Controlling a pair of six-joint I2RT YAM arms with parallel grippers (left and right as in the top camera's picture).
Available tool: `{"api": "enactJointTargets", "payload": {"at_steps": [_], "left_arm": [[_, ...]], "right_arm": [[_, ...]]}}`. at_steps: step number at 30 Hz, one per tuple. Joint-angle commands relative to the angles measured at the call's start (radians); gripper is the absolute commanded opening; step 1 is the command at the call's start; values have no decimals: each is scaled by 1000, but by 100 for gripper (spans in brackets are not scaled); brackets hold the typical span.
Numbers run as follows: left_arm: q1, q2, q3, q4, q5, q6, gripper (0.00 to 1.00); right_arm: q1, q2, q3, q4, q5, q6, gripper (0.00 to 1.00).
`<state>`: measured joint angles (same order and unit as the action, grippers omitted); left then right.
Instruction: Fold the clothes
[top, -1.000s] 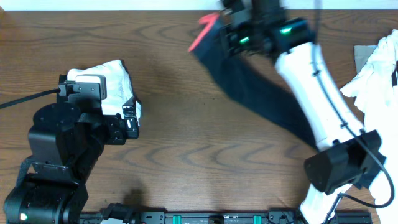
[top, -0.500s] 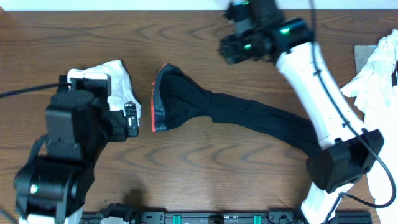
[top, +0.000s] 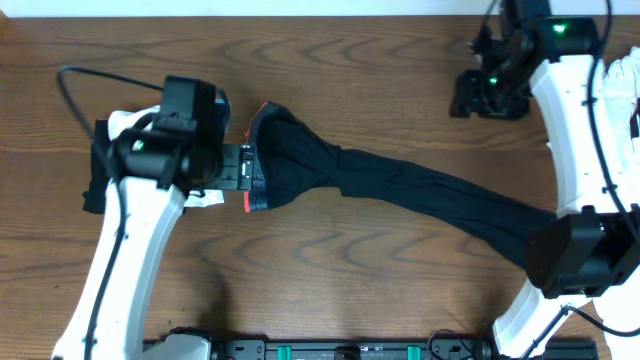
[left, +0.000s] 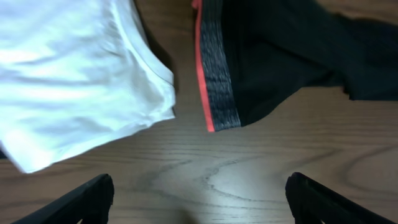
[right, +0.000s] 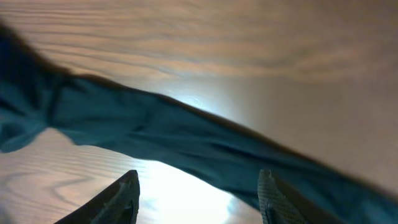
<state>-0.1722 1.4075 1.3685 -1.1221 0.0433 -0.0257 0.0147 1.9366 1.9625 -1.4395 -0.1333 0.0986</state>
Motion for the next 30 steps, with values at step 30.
{"api": "enactJointTargets", "payload": {"at_steps": [30], "left_arm": [[-3,-303,10,-14,24,6,98]], "right_arm": [[-779,-458,-822,170,-5,159,75]]}}
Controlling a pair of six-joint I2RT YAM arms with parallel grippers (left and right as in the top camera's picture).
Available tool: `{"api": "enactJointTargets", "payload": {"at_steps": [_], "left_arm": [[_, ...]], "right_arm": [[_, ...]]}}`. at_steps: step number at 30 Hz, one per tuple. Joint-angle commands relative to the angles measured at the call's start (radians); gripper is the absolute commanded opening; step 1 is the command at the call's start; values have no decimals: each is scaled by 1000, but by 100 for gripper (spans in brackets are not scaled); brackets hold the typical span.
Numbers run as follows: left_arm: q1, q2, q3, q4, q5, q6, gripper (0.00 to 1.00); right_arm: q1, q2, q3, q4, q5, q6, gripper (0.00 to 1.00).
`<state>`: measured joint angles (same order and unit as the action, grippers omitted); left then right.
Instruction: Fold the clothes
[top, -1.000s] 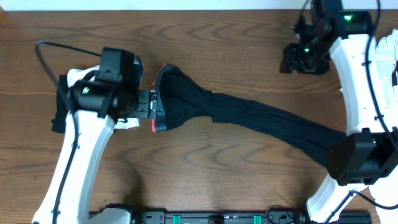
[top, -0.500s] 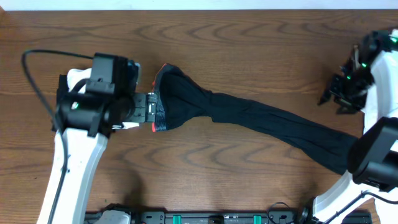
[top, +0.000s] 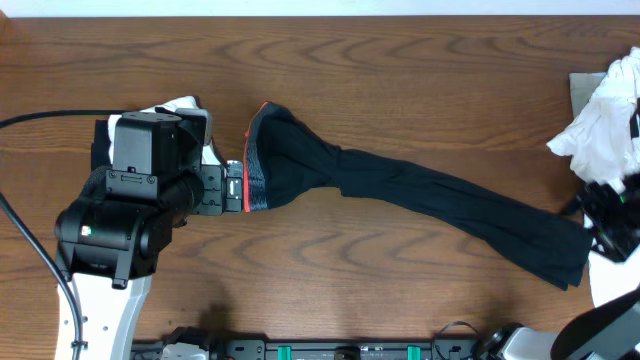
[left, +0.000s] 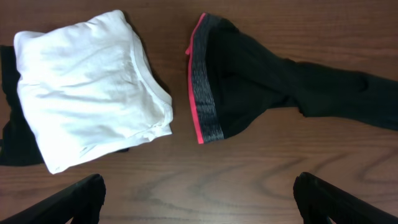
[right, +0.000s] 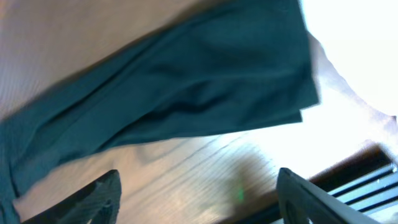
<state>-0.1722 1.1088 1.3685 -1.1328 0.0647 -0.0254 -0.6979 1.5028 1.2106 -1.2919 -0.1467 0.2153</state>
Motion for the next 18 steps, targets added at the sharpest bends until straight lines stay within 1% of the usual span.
{"api": "enactJointTargets", "payload": {"at_steps": [1,3,8,11,14,18], "left_arm": [[-3,-4,10,-3,3,5,98],[-3,-4,10,-3,3,5,98],[-3,-4,10,-3,3,5,98],[-3,-4,10,-3,3,5,98],[-3,-4,10,-3,3,5,98],[-3,-4,10,-3,3,5,98]], "right_arm": [[-93,-27,-93,35,8,43,72],[-134,-27,-134,62,9,42,66],[-196,-27,-226,146,12,55,60],[-206,-27,-262,195,26,60,57],[-206,-27,-289,227,68,113,55],[-206,-27,-330,316,108,173,55]]}}
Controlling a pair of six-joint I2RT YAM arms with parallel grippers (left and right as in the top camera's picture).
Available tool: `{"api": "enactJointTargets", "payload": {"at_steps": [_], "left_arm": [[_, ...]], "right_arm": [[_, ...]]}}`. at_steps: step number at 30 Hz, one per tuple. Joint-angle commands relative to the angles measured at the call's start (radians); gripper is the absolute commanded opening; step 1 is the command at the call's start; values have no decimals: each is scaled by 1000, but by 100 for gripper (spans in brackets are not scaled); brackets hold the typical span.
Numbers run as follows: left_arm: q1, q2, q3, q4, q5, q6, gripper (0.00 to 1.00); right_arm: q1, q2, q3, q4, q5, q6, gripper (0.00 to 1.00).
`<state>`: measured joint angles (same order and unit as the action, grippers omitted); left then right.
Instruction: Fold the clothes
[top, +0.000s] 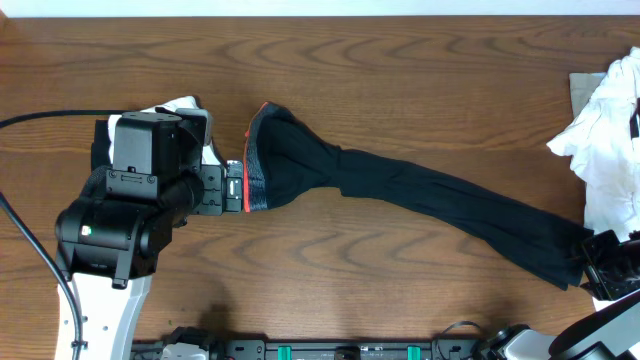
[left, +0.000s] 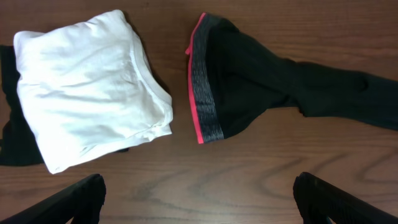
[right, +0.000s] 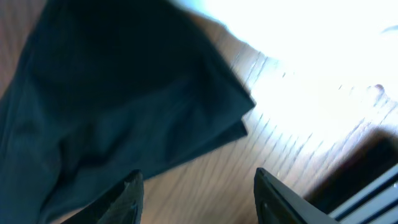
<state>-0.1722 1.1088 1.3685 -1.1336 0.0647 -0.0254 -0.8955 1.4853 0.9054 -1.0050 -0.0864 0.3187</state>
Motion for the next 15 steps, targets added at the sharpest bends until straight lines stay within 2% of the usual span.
{"api": "enactJointTargets", "payload": {"at_steps": [1,5,15], "left_arm": [[-3,-5,10,-2,3,5,98],[-3,-5,10,-3,3,5,98],[-3,-5,10,-3,3,5,98]], "right_arm": [[-8,-10,-34,50,48,82,54],[-8,-10,-64,117,50,101,50],[-8,-10,-142,243,53,140,50]]}}
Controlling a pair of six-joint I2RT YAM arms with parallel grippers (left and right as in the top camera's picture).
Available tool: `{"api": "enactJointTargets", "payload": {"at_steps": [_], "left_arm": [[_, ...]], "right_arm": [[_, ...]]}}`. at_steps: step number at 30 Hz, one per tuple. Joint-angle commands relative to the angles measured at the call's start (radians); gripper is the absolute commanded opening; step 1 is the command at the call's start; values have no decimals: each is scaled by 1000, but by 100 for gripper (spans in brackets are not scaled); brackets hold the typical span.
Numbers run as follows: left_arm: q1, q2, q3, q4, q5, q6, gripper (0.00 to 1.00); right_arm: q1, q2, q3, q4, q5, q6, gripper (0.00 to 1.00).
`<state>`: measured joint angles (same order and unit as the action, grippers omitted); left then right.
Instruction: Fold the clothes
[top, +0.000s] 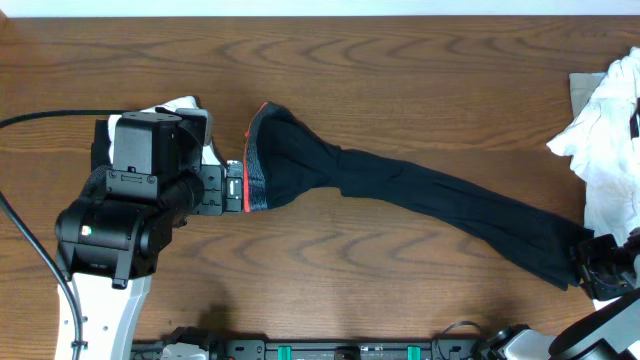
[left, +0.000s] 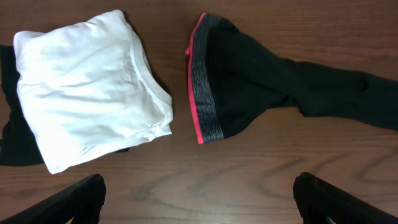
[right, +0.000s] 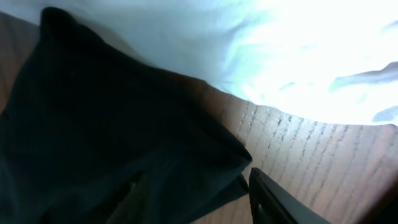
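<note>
Black pants (top: 420, 195) with a grey and red waistband (left: 202, 93) lie stretched slantwise across the table, waist at the left, leg end at the right front. My left gripper (left: 199, 205) hangs open above bare wood just short of the waistband, and shows in the overhead view as the left gripper (top: 228, 188). Low over the leg's cuff (right: 205, 155) is my right gripper (right: 196, 202), open, its fingers on either side of the cuff's corner. From overhead the right gripper (top: 600, 268) sits at the table's front right.
A folded white shirt (left: 87, 87) lies left of the waistband on a dark garment (left: 9, 124). A heap of white clothes (top: 610, 110) sits at the right edge, reaching down beside the cuff as white cloth (right: 298, 56). The table's front rail (top: 350, 350) runs along the bottom.
My right gripper has come closer to the leg's cuff, which now fills more of its view. The left arm and the pants have not moved.
At first my left gripper was low beside the waistband and my right arm reached over the far right of the table. Then the left gripper stood higher and back, and the right gripper was at the leg's end. It has since closed in on the cuff.
</note>
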<state>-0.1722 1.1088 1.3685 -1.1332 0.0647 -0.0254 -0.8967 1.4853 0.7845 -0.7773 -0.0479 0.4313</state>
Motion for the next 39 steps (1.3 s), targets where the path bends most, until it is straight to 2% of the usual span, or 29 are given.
{"api": "enactJointTargets", "payload": {"at_steps": [1,11,16,19,22,29,33,35,37,39], "left_arm": [[-3,-5,10,-3,3,5,98],[-3,-6,10,-3,3,5,98],[-3,-6,10,-4,3,5,98],[-3,-8,10,-8,3,5,98],[-3,-8,10,-7,3,5,98],[-3,-8,10,-7,3,5,98],[-3,-8,10,-7,3,5,98],[-3,-8,10,-7,3,5,98],[-3,-8,10,-7,3,4,98],[-3,-8,10,-7,3,-5,98]], "right_arm": [[-6,-10,-28,30,15,28,50],[-6,-8,-66,97,37,39,46],[-6,-8,-72,116,37,40,29],[-6,-8,-72,123,35,40,1],[-6,-8,-65,124,-12,38,1],[-5,-43,32,81,-356,-66,1],[-5,-84,98,36,-369,-101,1],[-5,-95,117,13,-314,-107,2],[-6,-94,118,-13,-233,-106,22],[-6,-87,105,-27,-155,-92,36]]}}
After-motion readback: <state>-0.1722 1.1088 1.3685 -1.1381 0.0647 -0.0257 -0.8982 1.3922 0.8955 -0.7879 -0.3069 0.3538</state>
